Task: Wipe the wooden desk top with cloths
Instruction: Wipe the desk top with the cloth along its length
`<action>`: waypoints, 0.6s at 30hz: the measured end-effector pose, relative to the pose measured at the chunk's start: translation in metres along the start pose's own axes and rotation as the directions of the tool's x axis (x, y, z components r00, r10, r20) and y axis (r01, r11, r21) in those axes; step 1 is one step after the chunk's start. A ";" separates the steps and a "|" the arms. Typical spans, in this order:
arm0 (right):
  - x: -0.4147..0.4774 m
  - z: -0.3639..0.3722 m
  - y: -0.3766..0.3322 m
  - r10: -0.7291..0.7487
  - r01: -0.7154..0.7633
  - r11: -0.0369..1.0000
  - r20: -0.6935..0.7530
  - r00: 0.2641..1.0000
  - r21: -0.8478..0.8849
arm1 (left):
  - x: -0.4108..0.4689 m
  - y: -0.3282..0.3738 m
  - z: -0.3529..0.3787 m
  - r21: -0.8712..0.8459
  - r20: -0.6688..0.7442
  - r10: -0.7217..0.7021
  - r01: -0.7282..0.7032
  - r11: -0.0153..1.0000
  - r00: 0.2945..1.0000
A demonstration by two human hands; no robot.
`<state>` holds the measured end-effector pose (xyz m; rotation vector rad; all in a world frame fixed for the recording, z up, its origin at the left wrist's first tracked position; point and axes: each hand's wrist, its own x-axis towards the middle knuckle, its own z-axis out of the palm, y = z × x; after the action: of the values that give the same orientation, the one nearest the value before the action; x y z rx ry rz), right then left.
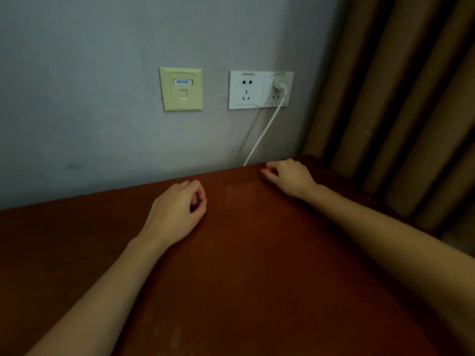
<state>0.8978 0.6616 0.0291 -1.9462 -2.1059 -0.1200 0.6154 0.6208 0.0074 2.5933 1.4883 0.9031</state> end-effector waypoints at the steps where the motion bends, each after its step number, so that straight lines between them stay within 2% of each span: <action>1: -0.012 -0.004 0.002 -0.043 0.042 0.999 0.020 0.999 0.017 | 0.000 -0.001 0.001 0.000 0.001 -0.002 0.002 1.000 1.000; 4: -0.032 -0.015 0.024 -0.030 0.026 0.998 0.082 0.996 0.049 | 0.000 -0.001 0.001 0.002 -0.005 0.000 0.000 1.000 1.000; 9: -0.007 -0.012 0.059 0.156 -0.155 0.987 0.017 0.988 -0.033 | 0.000 0.000 0.001 0.013 -0.015 -0.002 0.002 1.000 1.000; 15: 0.056 0.009 0.040 0.384 -0.390 0.918 -0.088 0.919 -0.073 | 0.001 0.002 0.000 0.021 -0.008 0.002 -0.002 1.000 1.000; 18: 0.069 0.013 0.017 0.365 -0.369 0.928 -0.075 0.928 -0.055 | 0.001 0.002 0.000 0.019 -0.005 0.006 -0.006 1.000 1.000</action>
<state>0.9085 0.7326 0.0319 -2.3061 -1.6804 -0.1778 0.6173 0.6204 0.0081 2.6123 1.4988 0.9016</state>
